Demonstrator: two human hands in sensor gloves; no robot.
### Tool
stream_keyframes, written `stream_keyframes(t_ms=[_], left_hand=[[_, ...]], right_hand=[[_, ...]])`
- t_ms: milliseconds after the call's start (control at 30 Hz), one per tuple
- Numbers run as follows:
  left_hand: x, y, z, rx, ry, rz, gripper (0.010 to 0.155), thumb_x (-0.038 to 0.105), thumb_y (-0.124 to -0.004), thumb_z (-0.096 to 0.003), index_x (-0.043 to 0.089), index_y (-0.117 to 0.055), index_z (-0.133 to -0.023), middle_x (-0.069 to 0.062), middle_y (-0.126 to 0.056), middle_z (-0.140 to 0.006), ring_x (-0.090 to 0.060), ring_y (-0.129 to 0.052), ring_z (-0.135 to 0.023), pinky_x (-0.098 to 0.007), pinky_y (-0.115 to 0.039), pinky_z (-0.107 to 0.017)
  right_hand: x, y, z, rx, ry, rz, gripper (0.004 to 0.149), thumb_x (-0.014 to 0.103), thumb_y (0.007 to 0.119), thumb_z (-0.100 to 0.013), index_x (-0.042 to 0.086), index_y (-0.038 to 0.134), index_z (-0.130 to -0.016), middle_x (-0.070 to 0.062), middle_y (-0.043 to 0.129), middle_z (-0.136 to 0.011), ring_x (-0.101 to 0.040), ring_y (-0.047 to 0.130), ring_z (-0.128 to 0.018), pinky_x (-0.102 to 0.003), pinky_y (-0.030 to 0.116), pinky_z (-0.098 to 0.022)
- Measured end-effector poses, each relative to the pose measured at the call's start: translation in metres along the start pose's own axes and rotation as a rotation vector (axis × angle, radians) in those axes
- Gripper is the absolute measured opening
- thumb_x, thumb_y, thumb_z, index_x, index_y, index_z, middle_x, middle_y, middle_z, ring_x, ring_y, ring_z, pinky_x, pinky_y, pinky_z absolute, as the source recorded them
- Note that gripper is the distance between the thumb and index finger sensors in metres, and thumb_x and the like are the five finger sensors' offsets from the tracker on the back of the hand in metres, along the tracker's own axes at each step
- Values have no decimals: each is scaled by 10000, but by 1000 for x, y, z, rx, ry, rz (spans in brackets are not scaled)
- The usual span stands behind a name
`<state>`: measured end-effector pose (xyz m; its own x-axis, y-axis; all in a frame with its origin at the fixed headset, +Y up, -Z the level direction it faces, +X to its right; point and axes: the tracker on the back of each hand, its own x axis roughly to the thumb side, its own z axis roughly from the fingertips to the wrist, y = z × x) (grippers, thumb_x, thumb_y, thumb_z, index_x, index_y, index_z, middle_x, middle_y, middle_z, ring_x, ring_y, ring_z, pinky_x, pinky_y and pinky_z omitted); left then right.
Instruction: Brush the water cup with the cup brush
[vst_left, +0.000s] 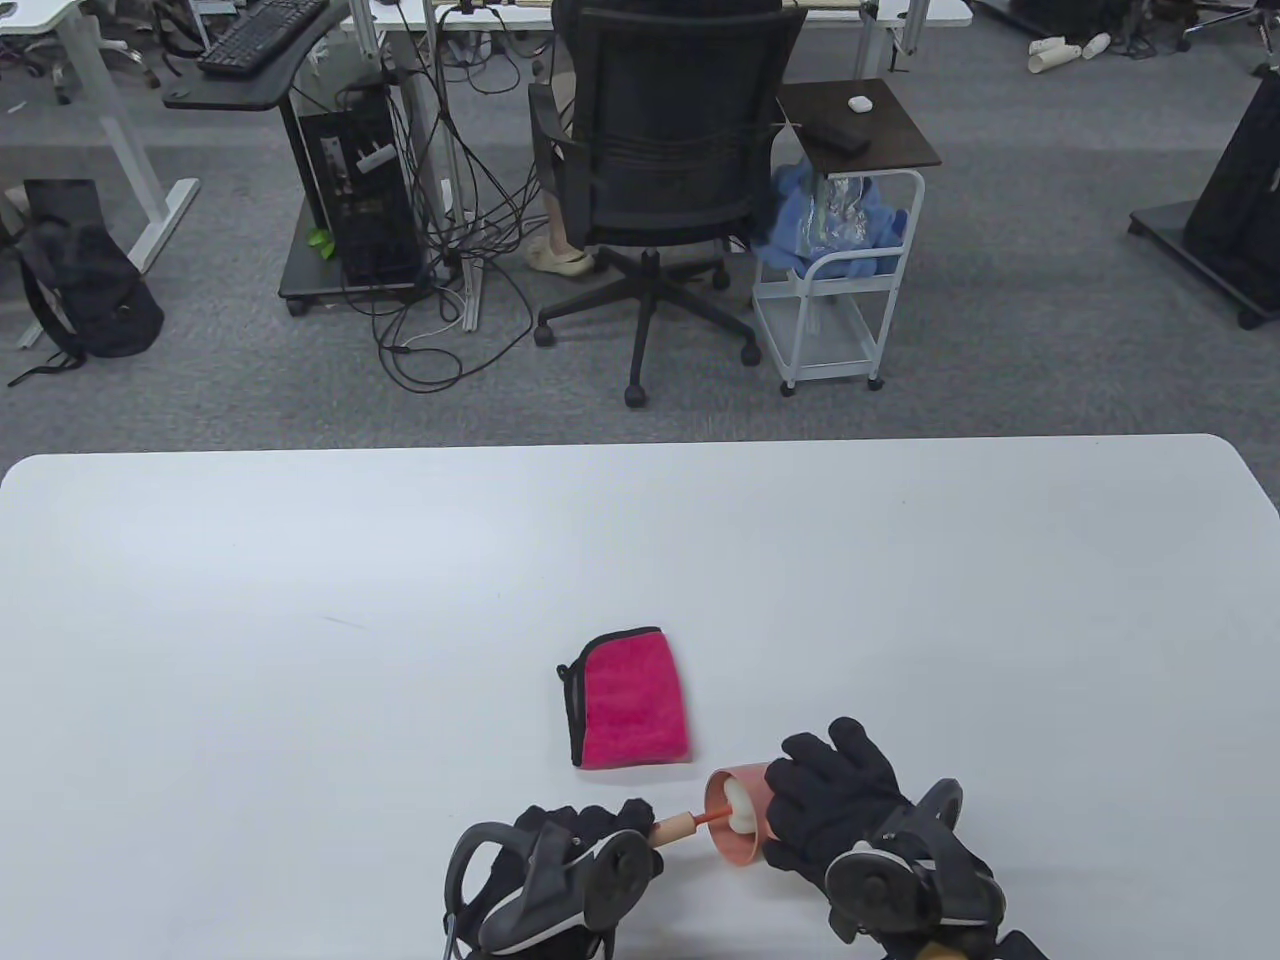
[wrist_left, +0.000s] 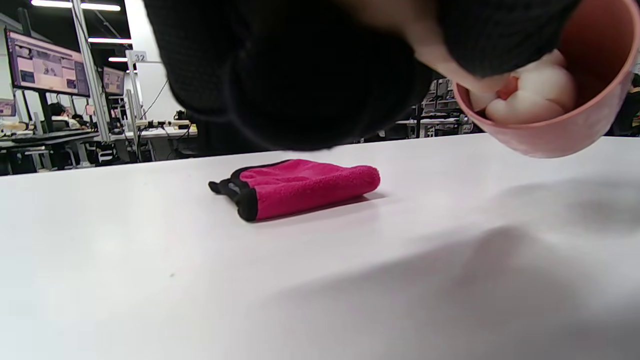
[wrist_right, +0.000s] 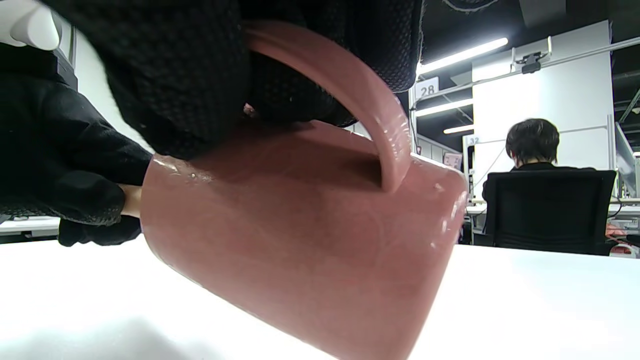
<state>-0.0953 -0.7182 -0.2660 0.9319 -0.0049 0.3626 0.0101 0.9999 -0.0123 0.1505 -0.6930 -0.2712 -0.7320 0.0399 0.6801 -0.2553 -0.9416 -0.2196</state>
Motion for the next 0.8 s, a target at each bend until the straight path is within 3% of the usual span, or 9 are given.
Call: stream_keyframes(t_ms=[433,800], left_hand=[[-1,-7,-5,-135,2,74,549,544,-719,-428,323,-760,-929,45,-973,-617,-203,-1015,-288,-439,-840,-526],[2,-8,-3,-149,-60,172,549,542,-722,-429,311,-764,-926,52,-971,-613,-197,-1010,-282,-433,-842,-523]], right_hand=[[-6,4,0,13,10,-22,421,378,915,-402,120,869,-732,-102,789,-948,-388,630,-972,-620,335,-754],[-11,3,1,10,29,-48,419,375,918,-399,122,874,-730,-73,799,-955,-376,631,-979,-619,333,-755]])
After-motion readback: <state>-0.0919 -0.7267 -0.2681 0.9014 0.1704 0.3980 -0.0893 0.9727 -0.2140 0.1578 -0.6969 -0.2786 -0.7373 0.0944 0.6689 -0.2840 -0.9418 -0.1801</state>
